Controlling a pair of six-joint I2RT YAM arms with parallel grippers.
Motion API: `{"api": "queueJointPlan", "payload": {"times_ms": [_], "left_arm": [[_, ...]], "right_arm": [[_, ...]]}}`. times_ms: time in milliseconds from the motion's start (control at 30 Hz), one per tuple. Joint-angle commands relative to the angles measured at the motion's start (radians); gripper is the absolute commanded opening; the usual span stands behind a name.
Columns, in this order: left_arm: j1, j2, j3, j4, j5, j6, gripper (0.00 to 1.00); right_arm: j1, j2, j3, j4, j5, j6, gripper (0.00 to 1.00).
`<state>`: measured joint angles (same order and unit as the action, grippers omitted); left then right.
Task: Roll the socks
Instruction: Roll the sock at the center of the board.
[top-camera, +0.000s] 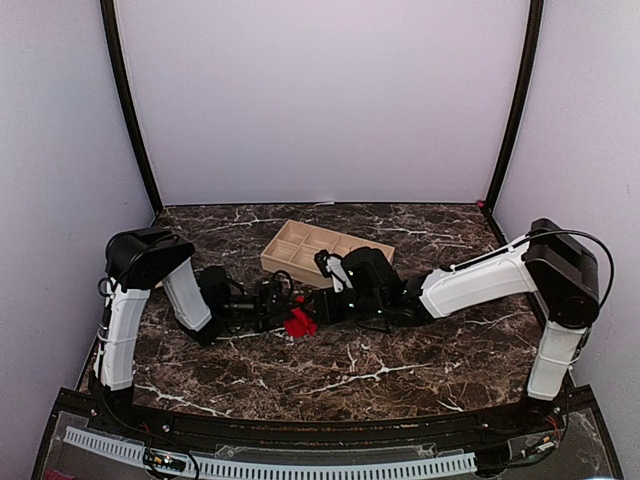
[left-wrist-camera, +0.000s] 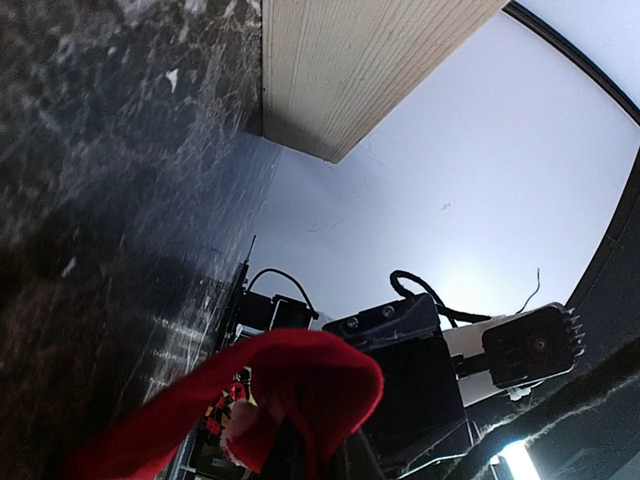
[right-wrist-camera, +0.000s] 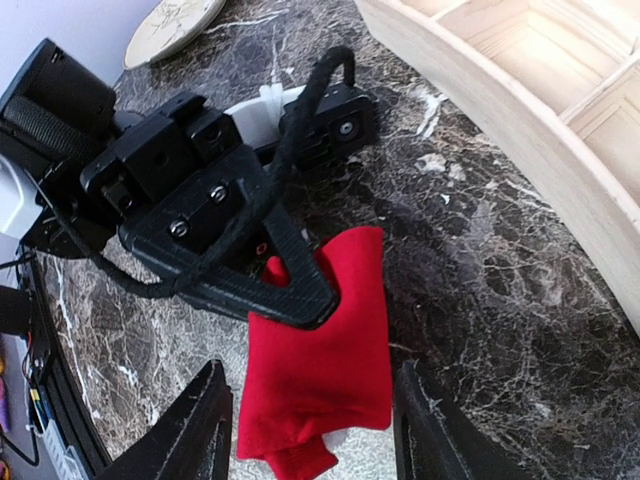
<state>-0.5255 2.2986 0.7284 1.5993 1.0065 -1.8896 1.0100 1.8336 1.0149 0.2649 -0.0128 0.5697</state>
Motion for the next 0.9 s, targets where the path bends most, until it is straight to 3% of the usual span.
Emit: {"api": "queueJointPlan", "payload": {"times_ms": [0,867], "left_arm": [[0.005,0.113,-0.023,-0.276,-0.037,0.016,0.04],[0.012,0.149,0.021,-0.268,-0.019,-0.008,0.03]], "right_arm": [[-0.011,0.019,-0.014,0.063,-0.024,0.027,0.52],[-0.02,0.123,-0.036,0.208,-0.138,0.106,0.52]]}}
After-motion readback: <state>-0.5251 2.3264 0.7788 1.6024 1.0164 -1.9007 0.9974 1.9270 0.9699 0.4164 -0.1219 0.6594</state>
